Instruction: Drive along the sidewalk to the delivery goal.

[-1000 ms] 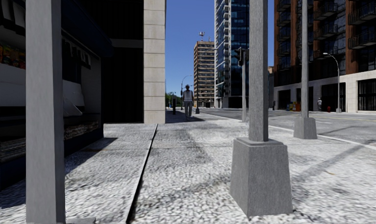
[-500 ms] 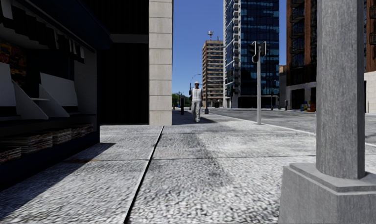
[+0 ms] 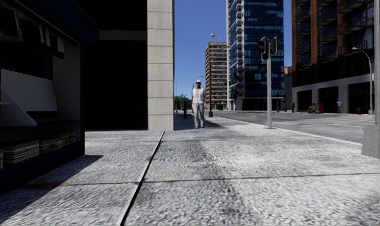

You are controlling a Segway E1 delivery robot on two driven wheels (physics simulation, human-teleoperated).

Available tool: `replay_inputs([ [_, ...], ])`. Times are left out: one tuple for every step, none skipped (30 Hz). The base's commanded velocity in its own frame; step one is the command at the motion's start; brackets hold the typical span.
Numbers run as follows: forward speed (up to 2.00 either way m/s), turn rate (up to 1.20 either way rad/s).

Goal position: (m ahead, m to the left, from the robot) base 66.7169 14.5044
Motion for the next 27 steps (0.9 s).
replay_inputs([
  [1.39, 0.0],
  [1.39, 0.0],
  [1.39, 0.0],
  [1.39, 0.0],
  [1.39, 0.0],
  [1.39, 0.0],
  [1.39, 0.0],
  [1.39, 0.0],
  [1.39, 0.0],
  [1.39, 0.0],
  [1.39, 0.0],
  [1.39, 0.0],
  [1.39, 0.0],
  [1.39, -0.01],
  [1.39, -0.13],
  [1.39, -0.13],
  [1.39, -0.21],
  [1.39, -0.27],
  [1.39, -0.32],
  [1.39, -0.36],
  [1.39, -0.36],
  [1.38, -0.4],
  [1.38, -0.5],
  [1.38, -0.54],
  [1.38, -0.54],
  [1.38, -0.55],
  [1.38, -0.55],
])
